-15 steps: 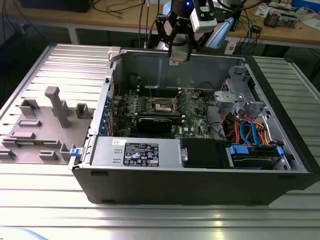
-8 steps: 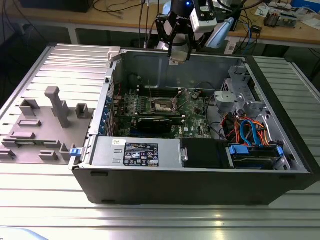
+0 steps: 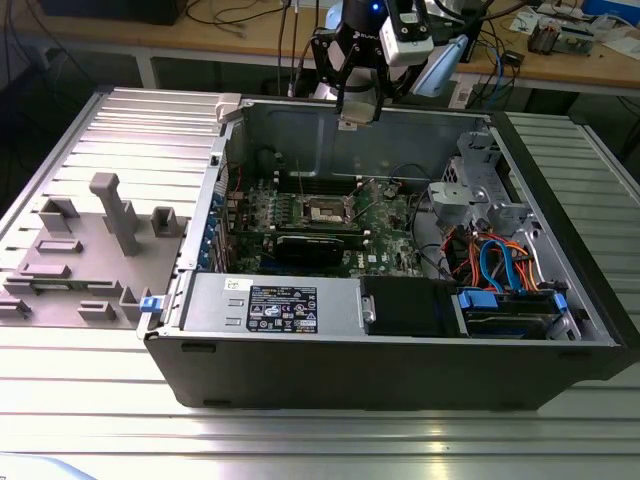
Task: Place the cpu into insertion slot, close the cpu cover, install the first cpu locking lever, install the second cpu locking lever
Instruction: 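Place the cpu into insertion slot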
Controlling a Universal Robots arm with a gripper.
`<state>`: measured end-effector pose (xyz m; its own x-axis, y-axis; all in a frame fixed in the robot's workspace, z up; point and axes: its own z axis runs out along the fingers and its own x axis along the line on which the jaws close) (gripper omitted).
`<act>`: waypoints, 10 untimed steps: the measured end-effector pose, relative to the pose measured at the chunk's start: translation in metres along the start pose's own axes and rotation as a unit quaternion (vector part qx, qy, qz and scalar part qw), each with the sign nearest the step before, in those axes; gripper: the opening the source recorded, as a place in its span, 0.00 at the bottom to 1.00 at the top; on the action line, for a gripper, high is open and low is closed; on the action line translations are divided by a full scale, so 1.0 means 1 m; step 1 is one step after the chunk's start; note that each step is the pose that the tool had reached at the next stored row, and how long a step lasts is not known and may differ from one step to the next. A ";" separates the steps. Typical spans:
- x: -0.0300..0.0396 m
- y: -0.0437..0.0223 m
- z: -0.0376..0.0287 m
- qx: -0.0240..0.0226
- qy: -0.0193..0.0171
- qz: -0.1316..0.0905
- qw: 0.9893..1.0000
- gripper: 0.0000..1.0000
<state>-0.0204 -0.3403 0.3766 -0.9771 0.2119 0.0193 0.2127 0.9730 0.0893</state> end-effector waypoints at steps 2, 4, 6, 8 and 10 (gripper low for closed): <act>0.0000 0.0000 0.0000 0.000 0.000 0.001 1.000 0.54; 0.0000 0.0000 0.0000 0.000 0.000 0.001 1.000 0.54; 0.0000 0.0000 0.0000 0.000 0.000 0.002 1.000 0.54; 0.0000 0.0000 0.0000 0.000 0.000 0.002 1.000 0.54; 0.0000 0.0000 0.0000 0.000 0.000 0.002 1.000 0.54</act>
<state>-0.0204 -0.3403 0.3766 -0.9761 0.2165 0.0193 0.2173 0.9720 0.0893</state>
